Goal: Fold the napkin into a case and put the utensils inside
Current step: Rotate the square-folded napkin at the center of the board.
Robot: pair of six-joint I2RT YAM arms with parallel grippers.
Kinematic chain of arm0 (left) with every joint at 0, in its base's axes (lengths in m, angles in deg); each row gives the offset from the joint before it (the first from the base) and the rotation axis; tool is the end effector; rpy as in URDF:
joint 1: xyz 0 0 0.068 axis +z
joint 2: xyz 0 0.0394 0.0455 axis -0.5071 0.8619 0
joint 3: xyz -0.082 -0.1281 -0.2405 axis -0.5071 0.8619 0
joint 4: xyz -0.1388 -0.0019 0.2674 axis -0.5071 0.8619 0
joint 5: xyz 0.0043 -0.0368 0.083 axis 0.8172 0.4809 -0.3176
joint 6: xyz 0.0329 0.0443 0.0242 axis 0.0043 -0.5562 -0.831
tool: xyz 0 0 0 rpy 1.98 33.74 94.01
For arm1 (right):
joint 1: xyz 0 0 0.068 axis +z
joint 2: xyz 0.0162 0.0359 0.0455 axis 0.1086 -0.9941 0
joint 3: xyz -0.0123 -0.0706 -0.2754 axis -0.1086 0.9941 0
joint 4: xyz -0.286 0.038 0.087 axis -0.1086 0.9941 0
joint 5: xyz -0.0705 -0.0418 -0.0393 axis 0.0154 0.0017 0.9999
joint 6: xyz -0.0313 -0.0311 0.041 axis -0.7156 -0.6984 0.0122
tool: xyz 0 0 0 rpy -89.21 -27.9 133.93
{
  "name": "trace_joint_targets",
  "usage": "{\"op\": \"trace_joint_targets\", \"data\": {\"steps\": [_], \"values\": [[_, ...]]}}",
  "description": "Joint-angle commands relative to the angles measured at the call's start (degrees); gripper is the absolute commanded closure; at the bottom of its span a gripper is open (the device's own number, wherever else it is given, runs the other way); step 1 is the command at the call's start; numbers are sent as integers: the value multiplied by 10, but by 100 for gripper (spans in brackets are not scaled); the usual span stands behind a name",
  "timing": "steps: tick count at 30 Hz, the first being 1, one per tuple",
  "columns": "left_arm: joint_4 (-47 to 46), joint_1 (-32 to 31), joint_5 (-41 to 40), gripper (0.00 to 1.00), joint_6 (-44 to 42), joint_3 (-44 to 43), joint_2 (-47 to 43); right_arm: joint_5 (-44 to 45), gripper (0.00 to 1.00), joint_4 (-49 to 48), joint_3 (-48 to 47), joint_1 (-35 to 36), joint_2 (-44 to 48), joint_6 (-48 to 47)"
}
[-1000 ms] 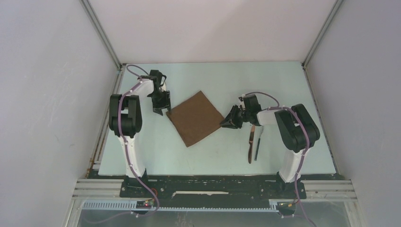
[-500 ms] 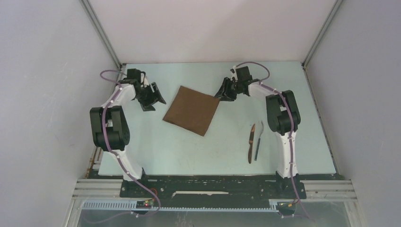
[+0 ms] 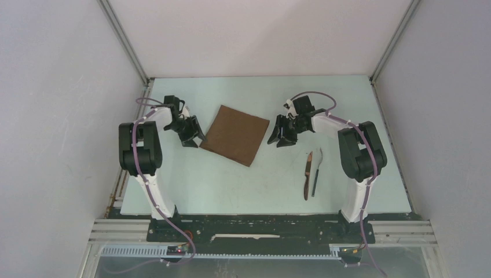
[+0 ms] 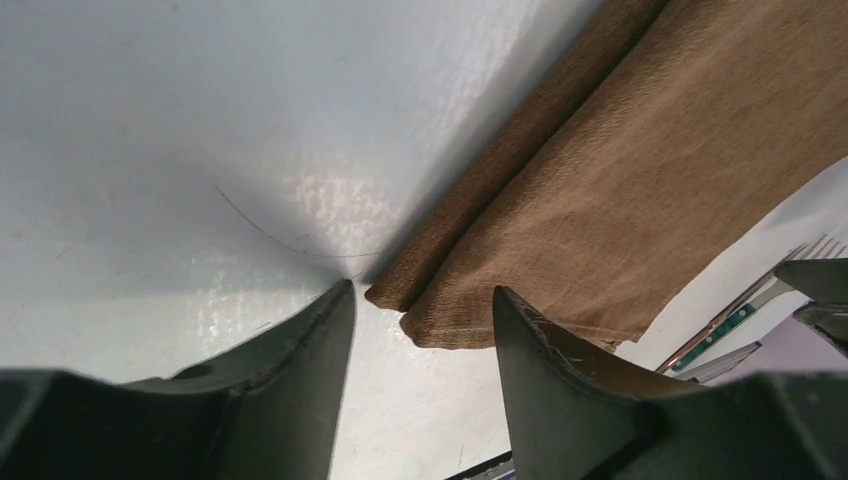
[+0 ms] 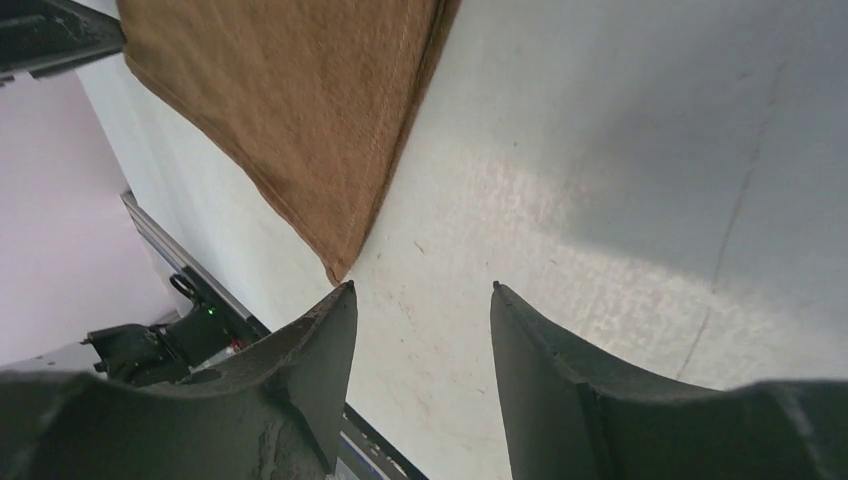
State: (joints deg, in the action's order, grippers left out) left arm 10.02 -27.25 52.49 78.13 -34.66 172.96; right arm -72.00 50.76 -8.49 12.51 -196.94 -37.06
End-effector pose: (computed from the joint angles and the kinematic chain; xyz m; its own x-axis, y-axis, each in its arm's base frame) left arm 0.4196 0.0056 0.1376 -0.9273 -0.3656 -0.0802 -0.2947 0.8453 -0.4456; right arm 0.4077 0.1647 0.1477 -0.9694 0.0494 -0.2406 -0.1237 0.7482 0.6518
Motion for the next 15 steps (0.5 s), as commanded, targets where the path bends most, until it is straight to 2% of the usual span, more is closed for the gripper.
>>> {"op": "trace_joint_targets", "data": {"steps": [1,5,11,13,15], "values": [[4,-1,-8,44,-13,33,-18,-7,41,-11,15,27,27,-15],[-23,-2,11,59,5,76,-40,-8,42,-20,17,36,21,-11],[-98,-6,45,72,52,159,-81,-5,43,-19,21,38,22,-16],[-102,-7,34,74,55,168,-90,-4,42,-17,24,38,25,-19],[-96,-7,12,66,51,168,-109,-2,43,-17,30,37,29,-20]]}}
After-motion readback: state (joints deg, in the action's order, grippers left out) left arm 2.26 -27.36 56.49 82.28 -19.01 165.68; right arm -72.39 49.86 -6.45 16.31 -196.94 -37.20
